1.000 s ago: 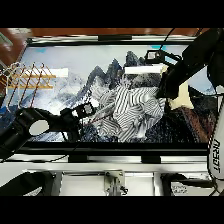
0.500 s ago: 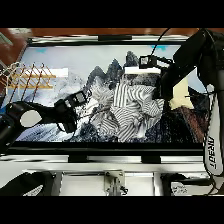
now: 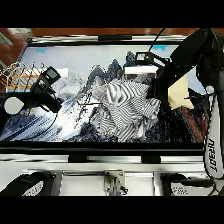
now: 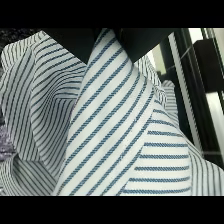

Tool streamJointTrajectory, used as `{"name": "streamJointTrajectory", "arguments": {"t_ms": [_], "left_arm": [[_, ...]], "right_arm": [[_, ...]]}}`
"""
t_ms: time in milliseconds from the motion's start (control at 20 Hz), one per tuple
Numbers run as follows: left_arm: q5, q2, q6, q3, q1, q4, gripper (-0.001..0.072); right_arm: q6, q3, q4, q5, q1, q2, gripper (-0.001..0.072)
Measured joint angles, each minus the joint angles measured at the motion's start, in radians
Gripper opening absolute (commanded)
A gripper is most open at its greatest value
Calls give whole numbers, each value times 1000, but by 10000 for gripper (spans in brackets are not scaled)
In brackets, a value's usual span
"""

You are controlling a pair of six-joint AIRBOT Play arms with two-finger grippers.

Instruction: Fold the shirts.

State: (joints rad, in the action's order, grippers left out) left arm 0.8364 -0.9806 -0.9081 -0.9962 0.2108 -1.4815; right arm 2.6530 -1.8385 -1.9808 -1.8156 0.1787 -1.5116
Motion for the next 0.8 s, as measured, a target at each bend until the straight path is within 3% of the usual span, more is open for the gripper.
{"name": "streamJointTrajectory", "arguments": {"t_ms": [100, 200, 350, 550, 800], "left_arm": [[4, 1, -92, -26, -54, -13, 555], [42, -1, -278, -39, -98, 9, 544], [111, -11, -486, -5, -116, 182, 544], [18, -60, -597, 97, -8, 501, 546], [-170, -233, -631, 109, 145, 780, 547]], "right_arm": [[-28, 0, 0, 3, -1, 13, 79], [-70, 0, 6, 12, -1, 34, 79], [-151, 0, 28, 21, -1, 79, 79], [-225, 0, 46, 26, -1, 137, 79], [-288, 0, 51, 21, -1, 171, 79]]}}
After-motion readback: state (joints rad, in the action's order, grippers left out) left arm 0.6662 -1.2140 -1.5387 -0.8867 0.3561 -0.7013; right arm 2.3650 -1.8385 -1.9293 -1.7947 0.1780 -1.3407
